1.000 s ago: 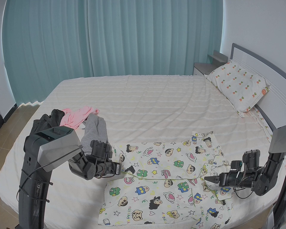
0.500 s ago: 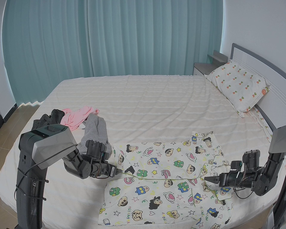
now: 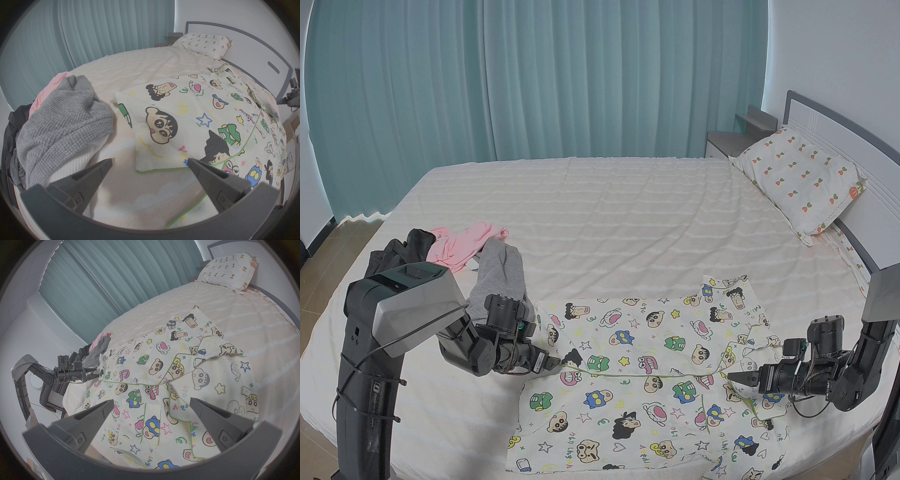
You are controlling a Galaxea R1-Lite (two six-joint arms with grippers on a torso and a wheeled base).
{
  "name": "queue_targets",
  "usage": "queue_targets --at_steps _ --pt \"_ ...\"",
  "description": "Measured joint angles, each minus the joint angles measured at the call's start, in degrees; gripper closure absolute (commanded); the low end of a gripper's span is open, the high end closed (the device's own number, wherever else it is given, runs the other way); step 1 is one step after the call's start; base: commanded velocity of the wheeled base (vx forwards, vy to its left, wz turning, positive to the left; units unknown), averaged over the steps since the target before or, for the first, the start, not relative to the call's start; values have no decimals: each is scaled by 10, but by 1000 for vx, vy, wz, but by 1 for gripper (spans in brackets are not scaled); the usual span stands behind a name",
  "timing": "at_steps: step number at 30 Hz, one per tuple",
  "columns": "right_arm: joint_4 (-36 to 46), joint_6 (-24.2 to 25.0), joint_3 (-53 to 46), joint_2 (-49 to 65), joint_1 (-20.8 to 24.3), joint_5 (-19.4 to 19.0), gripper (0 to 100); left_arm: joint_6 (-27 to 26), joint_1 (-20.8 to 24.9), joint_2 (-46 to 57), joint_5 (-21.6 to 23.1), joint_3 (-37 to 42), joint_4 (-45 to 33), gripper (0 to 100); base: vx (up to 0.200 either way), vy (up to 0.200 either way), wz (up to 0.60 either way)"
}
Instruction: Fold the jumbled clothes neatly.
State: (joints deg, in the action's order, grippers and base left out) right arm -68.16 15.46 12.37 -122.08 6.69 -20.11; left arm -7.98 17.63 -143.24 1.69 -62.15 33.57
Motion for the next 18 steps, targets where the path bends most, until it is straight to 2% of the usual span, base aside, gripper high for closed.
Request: queue_targets --at_steps 9,10,18 --pt "0 0 -2 0 3 1 0 10 17 -8 2 -37 -43 0 0 0 0" --pt "0 0 -3 0 3 1 0 13 18 -8 2 -38 -43 100 0 0 0" --pt "0 0 -2 0 4 1 0 26 24 -10 2 -38 -41 100 0 0 0"
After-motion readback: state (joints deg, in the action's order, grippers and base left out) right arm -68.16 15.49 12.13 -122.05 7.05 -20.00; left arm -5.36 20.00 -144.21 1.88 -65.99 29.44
